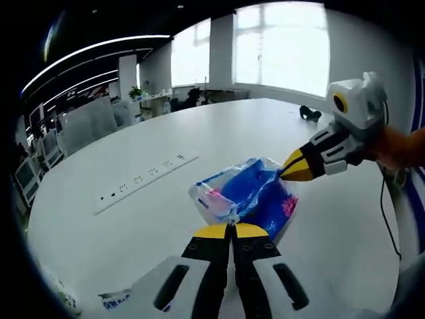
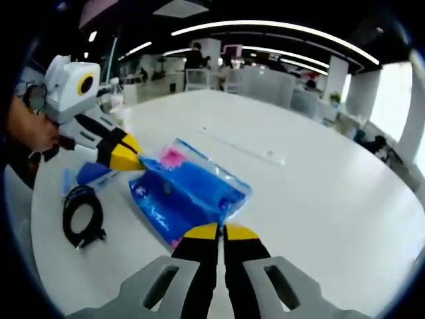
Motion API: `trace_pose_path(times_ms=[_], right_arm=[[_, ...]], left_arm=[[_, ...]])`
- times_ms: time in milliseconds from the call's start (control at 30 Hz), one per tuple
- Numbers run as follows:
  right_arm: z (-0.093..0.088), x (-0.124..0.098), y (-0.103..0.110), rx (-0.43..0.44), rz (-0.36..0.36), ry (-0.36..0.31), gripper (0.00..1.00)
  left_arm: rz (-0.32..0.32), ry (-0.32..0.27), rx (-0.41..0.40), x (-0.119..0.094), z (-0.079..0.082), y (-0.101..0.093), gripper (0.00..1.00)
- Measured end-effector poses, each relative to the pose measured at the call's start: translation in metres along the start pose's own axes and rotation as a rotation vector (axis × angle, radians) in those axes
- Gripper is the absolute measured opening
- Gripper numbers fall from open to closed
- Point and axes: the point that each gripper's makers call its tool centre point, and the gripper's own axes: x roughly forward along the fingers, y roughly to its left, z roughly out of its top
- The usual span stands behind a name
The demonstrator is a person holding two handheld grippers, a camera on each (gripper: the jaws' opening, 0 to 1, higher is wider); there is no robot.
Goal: Arrange the tabletop items into an orderly group along one side of the table until the central work area is clear of visible clutter.
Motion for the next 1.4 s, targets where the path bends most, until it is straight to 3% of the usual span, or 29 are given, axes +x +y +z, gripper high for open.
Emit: trace_pose_path(times_ms=[400, 1400], right_arm=[[0.002, 0.010, -0.014, -0.004, -0.002, 0.014, 0.00], [-0.003, 0.027, -0.026, -0.017, -0.001, 0.053, 0.00]], left_arm=[[-0.001, 0.004, -0.029, 0.013, 0.004, 0.006, 0.00], [-0.015, 0.047, -0.067, 0.031, -0.008, 0.008, 0.00]])
